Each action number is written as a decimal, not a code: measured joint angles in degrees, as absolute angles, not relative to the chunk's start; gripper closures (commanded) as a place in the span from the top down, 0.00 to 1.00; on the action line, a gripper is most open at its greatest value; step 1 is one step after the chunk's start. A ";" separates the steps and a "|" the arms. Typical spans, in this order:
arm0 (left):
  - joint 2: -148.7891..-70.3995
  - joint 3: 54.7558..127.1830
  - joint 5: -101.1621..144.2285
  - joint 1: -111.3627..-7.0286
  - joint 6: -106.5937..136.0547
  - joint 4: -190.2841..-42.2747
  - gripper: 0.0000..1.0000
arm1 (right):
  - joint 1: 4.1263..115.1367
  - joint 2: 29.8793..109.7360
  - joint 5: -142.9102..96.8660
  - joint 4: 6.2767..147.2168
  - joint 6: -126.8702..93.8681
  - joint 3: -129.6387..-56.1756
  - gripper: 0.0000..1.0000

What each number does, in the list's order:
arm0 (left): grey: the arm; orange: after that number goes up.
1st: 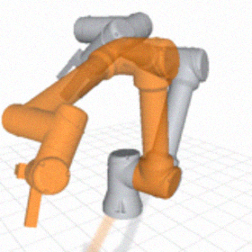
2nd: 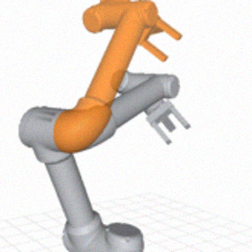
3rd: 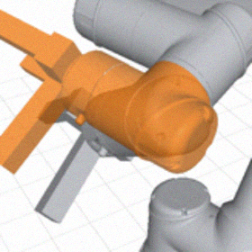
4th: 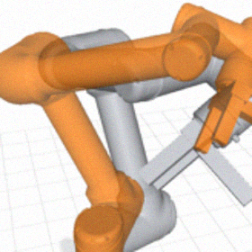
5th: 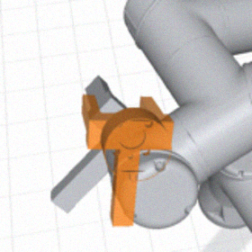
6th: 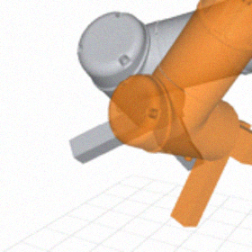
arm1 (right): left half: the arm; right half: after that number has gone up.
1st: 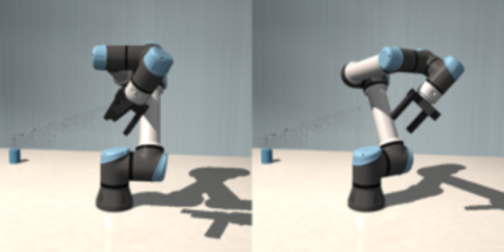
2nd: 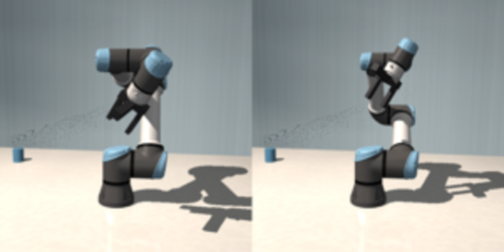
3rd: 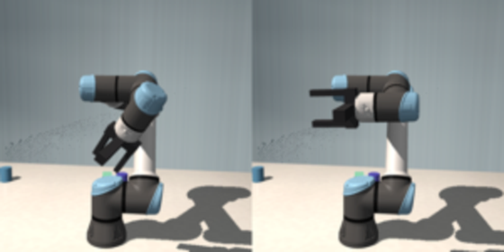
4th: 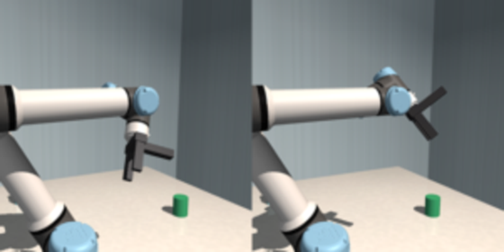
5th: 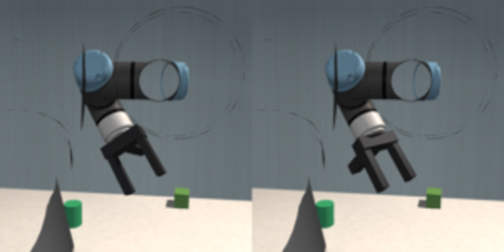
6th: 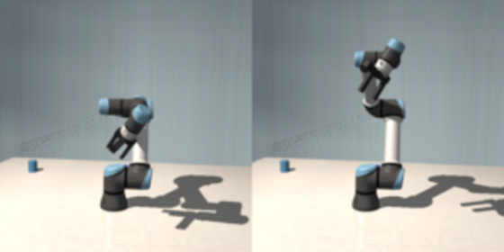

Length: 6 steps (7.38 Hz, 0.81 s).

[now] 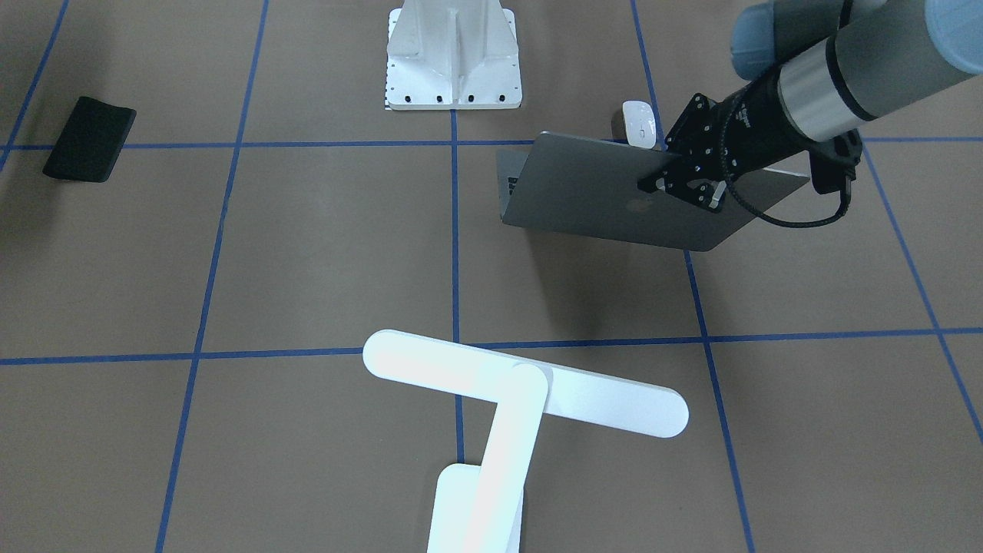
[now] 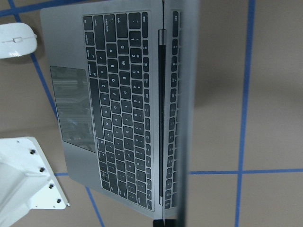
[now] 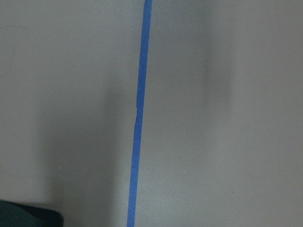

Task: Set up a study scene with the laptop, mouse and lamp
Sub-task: 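Lift and carry the laptop with the left gripper toward the white lamp, then lower the laptop in front of the lamp and open the left gripper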

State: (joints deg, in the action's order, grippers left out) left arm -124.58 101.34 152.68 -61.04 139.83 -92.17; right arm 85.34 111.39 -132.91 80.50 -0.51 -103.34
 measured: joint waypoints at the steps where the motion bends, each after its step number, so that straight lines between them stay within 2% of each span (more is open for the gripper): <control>1: -126.95 99.84 149.66 -59.91 140.26 -92.00 0.00 | 85.31 111.52 -132.93 80.50 -0.47 -103.25 1.00; 4: -134.16 93.62 137.09 -54.13 143.56 -95.24 0.00 | 85.26 111.70 -133.16 80.62 -0.20 -102.96 1.00; 6: -135.82 88.51 130.70 -51.32 150.23 -105.25 0.00 | 85.30 112.03 -133.27 80.73 0.75 -102.96 1.00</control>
State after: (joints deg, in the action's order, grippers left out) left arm -135.82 88.51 130.70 -51.32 150.23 -105.25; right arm 85.30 112.03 -133.27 80.73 0.75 -102.96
